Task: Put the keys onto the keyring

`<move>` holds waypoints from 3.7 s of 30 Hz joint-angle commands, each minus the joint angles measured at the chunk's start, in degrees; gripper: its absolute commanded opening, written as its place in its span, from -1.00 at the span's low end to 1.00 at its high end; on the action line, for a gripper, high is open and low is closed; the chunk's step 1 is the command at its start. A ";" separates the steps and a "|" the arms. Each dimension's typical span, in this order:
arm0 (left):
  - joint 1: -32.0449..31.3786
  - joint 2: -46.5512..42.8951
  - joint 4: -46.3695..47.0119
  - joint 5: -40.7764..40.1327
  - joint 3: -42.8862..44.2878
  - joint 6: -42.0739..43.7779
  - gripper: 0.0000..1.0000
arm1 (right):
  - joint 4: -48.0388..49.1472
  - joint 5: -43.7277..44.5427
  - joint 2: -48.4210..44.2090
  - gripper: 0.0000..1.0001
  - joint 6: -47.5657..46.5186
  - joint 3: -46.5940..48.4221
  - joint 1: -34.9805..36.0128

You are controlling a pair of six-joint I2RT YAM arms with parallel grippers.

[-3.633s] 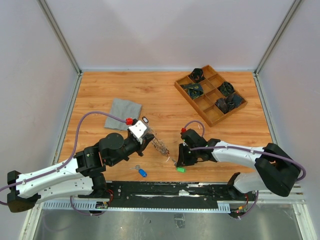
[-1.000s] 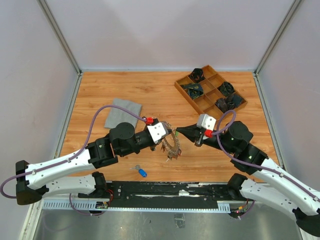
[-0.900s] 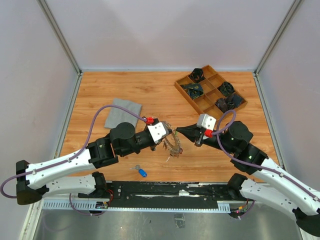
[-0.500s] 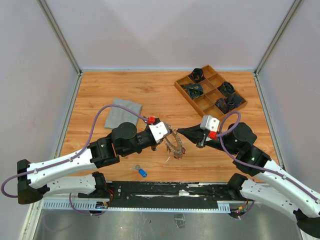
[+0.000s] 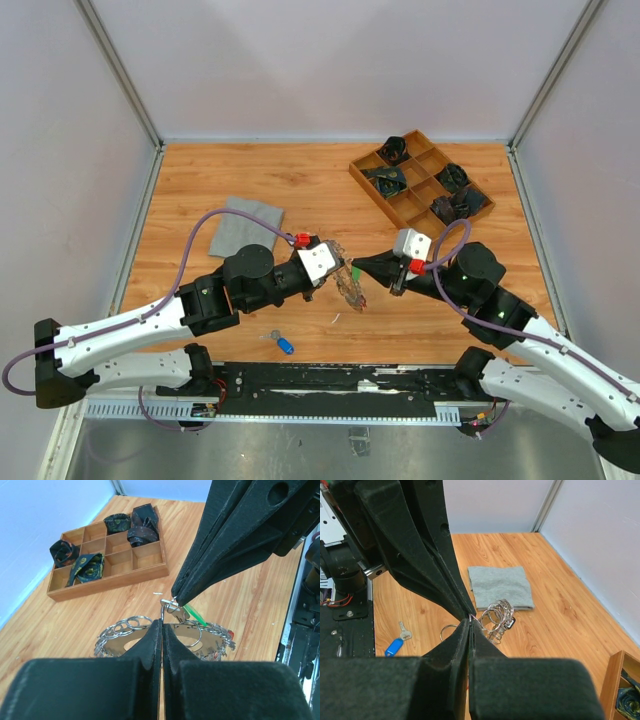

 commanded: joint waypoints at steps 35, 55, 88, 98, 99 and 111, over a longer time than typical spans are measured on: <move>0.04 -1.03 4.92 0.90 2.70 -0.02 -0.99 | -1.52 8.30 0.50 -0.99 1.63 0.62 -0.20; 0.05 -2.95 7.31 2.74 1.02 -2.82 -0.99 | -2.64 9.69 -0.85 -0.49 -1.17 1.21 -0.18; 0.03 -17.41 18.93 19.74 -9.99 -16.71 -0.99 | 6.68 -21.35 1.82 -0.34 10.24 7.59 -0.21; 0.04 -15.61 17.95 21.08 -7.94 -15.71 -0.99 | 5.49 -24.94 2.08 -0.45 11.04 7.12 -0.18; 0.07 -15.45 17.95 21.16 -7.85 -15.73 -0.99 | 5.14 -25.30 2.15 -0.47 10.97 7.13 -0.20; 0.00 -15.47 17.72 21.13 -7.42 -15.50 -0.99 | 0.39 -26.56 2.05 -0.55 9.33 7.22 -0.21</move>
